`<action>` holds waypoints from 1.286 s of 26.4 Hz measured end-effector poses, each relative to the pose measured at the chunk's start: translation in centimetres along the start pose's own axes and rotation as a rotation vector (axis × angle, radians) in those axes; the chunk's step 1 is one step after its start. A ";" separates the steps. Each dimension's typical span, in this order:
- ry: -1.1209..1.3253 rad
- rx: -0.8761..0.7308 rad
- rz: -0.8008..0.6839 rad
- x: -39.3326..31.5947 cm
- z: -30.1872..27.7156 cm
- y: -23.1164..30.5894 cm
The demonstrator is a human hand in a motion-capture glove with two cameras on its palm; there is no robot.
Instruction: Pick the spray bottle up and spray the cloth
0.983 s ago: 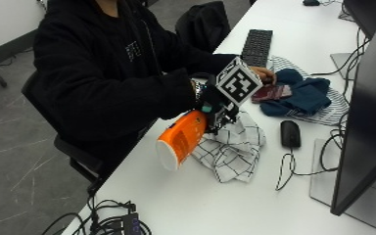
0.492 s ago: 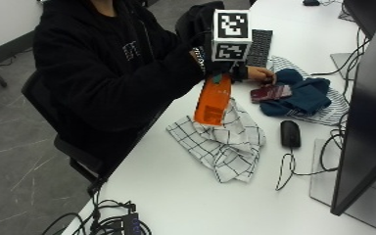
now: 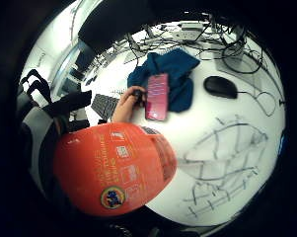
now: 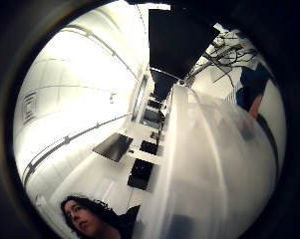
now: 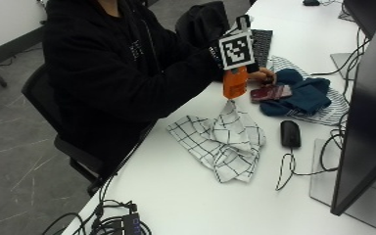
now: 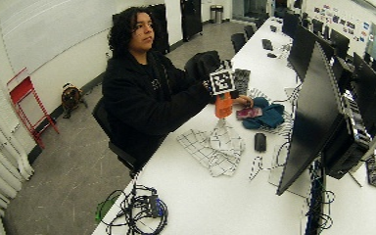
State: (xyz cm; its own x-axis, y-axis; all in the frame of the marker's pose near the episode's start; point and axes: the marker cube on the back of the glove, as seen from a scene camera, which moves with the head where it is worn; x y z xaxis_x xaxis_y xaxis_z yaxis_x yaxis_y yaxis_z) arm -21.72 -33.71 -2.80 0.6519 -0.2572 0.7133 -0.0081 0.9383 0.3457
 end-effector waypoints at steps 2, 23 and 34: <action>-0.032 -0.016 0.023 1.1 1.7 0.0; -0.091 0.093 -0.015 3.5 5.1 -0.1; -0.095 -0.066 0.029 3.5 4.4 0.5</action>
State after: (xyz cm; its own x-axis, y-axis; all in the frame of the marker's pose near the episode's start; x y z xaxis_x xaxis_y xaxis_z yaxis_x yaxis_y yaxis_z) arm -22.81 -35.15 2.59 0.5775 -0.2479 0.7778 0.0264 0.9580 0.2857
